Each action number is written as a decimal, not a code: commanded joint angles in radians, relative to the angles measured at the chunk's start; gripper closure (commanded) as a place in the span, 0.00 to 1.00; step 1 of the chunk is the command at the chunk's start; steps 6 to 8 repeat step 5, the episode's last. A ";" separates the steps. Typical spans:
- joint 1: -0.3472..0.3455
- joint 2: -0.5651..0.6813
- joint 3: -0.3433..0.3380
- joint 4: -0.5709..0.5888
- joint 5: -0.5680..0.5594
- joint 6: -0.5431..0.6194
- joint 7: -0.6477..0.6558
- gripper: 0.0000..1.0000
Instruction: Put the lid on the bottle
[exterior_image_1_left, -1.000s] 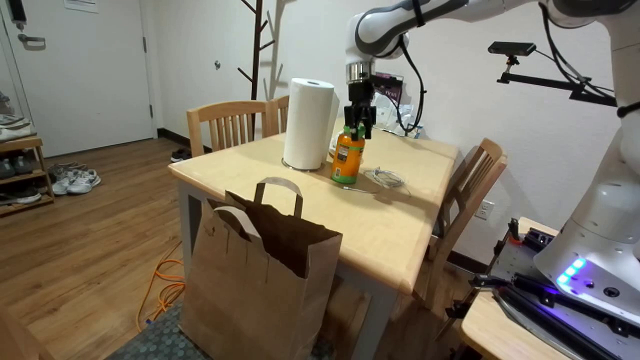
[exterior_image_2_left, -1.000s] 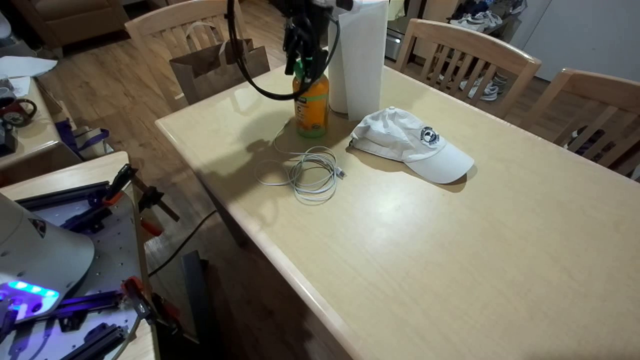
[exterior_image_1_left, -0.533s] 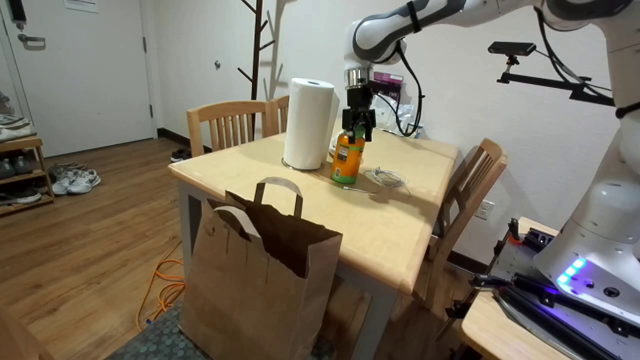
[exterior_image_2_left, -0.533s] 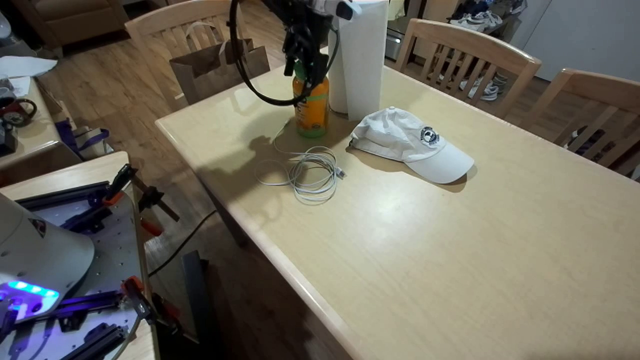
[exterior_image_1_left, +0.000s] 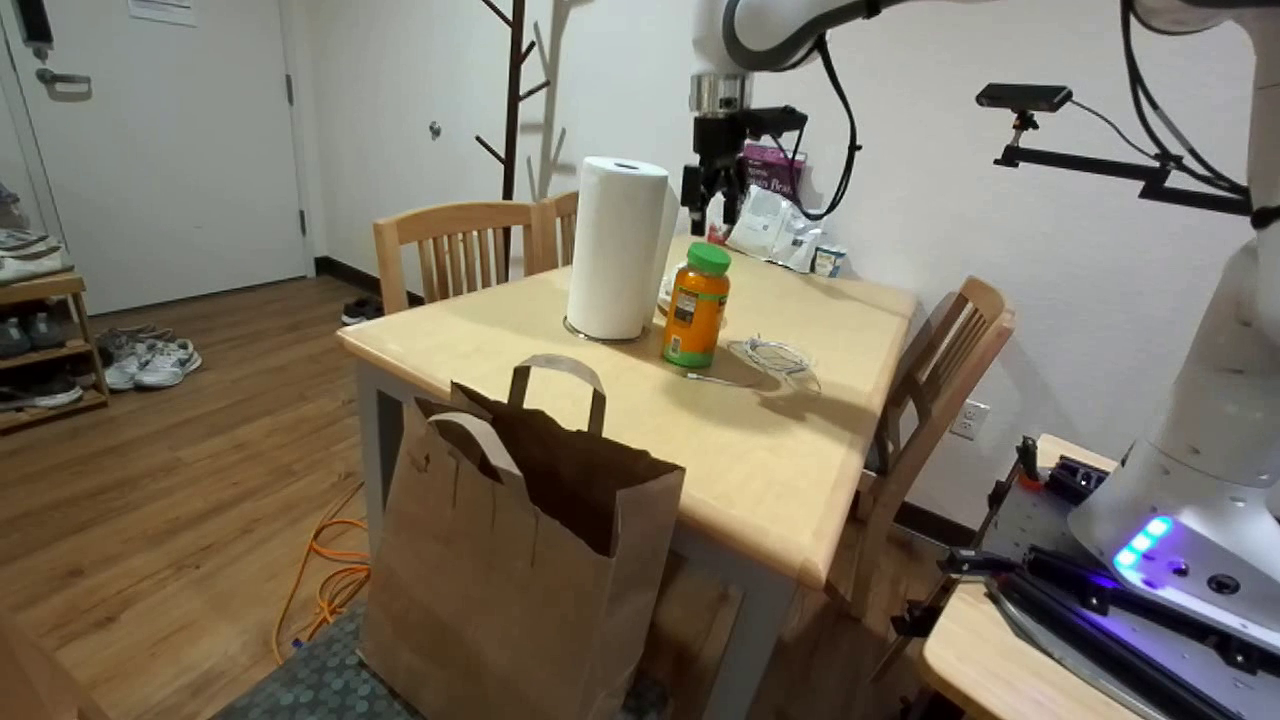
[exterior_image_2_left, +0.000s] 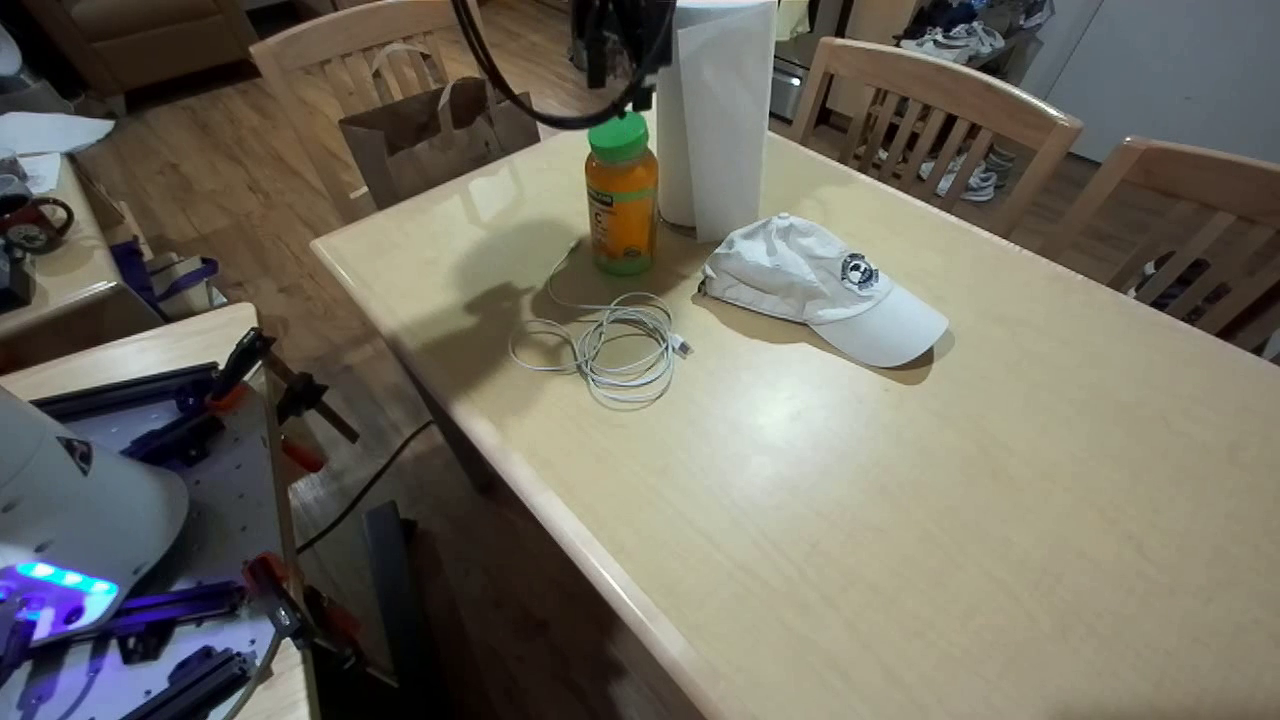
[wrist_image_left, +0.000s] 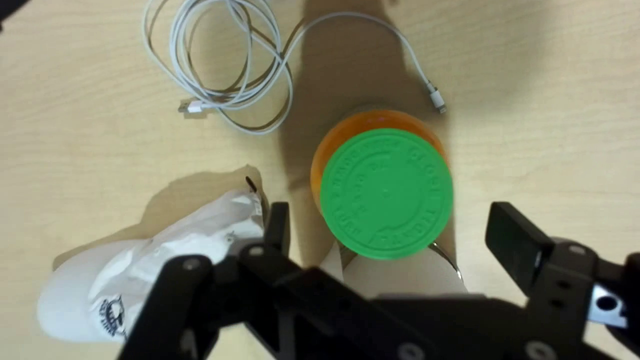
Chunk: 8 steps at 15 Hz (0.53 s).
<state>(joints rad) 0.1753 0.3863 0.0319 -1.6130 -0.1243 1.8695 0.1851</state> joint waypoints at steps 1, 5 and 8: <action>0.025 -0.076 0.021 -0.025 -0.035 -0.022 0.030 0.00; 0.021 -0.059 0.028 0.003 -0.021 -0.024 0.017 0.00; 0.021 -0.059 0.028 0.003 -0.021 -0.024 0.017 0.00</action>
